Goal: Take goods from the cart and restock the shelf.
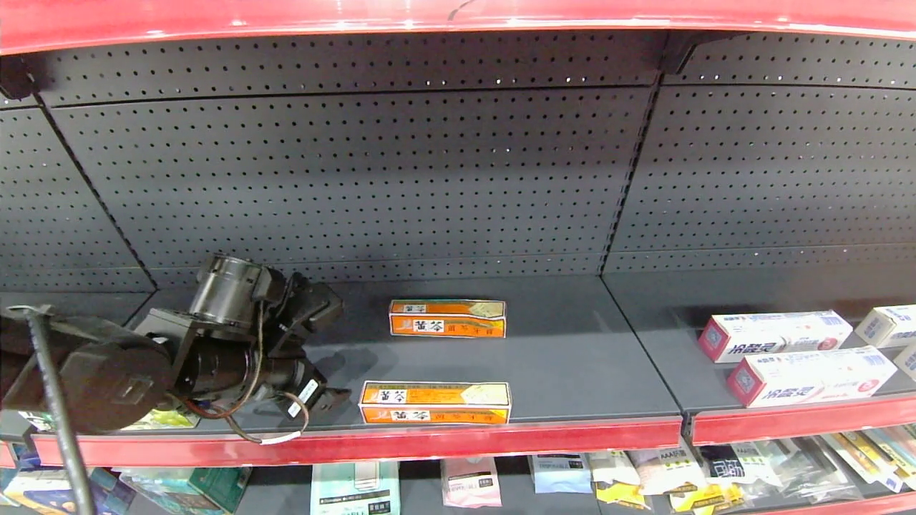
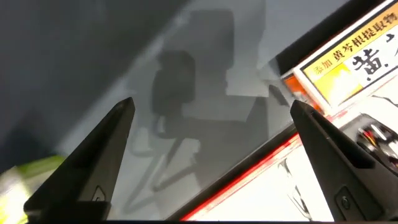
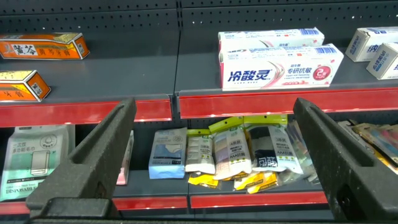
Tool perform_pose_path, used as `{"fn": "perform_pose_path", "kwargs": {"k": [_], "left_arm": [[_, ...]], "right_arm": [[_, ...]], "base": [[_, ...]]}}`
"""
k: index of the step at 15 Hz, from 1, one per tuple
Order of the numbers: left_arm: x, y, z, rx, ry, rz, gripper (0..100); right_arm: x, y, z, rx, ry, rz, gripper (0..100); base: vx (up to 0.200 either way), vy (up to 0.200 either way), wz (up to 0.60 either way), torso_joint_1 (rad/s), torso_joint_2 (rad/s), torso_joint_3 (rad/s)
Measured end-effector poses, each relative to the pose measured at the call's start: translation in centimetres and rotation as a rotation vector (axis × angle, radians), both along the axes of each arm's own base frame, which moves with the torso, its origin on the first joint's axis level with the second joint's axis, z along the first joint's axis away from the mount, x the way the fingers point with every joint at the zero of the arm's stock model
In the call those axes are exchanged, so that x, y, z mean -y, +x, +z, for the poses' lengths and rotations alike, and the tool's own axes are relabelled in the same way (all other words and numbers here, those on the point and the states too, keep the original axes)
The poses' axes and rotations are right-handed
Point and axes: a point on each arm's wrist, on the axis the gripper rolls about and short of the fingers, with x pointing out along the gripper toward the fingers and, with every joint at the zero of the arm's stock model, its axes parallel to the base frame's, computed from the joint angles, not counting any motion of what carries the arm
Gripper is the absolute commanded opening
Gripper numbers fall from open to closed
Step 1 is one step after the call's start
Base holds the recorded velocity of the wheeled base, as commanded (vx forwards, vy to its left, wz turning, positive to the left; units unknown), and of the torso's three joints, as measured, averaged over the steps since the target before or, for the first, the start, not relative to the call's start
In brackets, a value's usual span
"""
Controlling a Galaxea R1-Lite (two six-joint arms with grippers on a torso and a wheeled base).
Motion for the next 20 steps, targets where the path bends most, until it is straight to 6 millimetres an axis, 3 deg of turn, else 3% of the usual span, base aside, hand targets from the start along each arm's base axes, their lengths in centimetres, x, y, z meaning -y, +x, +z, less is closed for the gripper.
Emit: {"fn": "perform_pose_path", "kwargs": {"k": [3,5,7,10,13,15,16,18,20], "left_arm": [[-2.2,-2.7,2.6,0.059,-0.021,0.047,100],[-4.7,-6.1,4.4,0.096,-0.050,0.107,100],[-7.0,-10.7,5.8,0.141,-0.122,0.184,100],[-8.6,-18.9,6.6,0.276,-0.289,0.282,100],[-9.0,-25.5,4.8,0.415,-0.474,0.347,100],[-9.1,-28.1,2.4,0.505,-0.530,0.381,100],[-9.3,-28.7,0.6,0.551,-0.529,0.445,100],[-9.8,-29.0,-1.2,0.712,-0.510,0.664,100],[-9.7,-28.9,-2.1,0.761,-0.576,0.644,100]], "right_arm": [[0.0,0.0,0.0,0.000,0.000,0.000,100],[0.0,0.0,0.0,0.000,0.000,0.000,100],[0.0,0.0,0.0,0.000,0.000,0.000,100],[0.0,0.0,0.0,0.000,0.000,0.000,100],[0.0,0.0,0.0,0.000,0.000,0.000,100],[0.0,0.0,0.0,0.000,0.001,0.000,100],[0.0,0.0,0.0,0.000,0.000,0.000,100],[0.0,0.0,0.0,0.000,0.000,0.001,100],[0.0,0.0,0.0,0.000,0.000,0.000,100]], "base": [[0.000,0.000,0.00,0.000,0.00,0.000],[0.000,0.000,0.00,0.000,0.00,0.000],[0.000,0.000,0.00,0.000,0.00,0.000],[0.000,0.000,0.00,0.000,0.00,0.000],[0.000,0.000,0.00,0.000,0.00,0.000],[0.000,0.000,0.00,0.000,0.00,0.000],[0.000,0.000,0.00,0.000,0.00,0.000],[0.000,0.000,0.00,0.000,0.00,0.000],[0.000,0.000,0.00,0.000,0.00,0.000]]}}
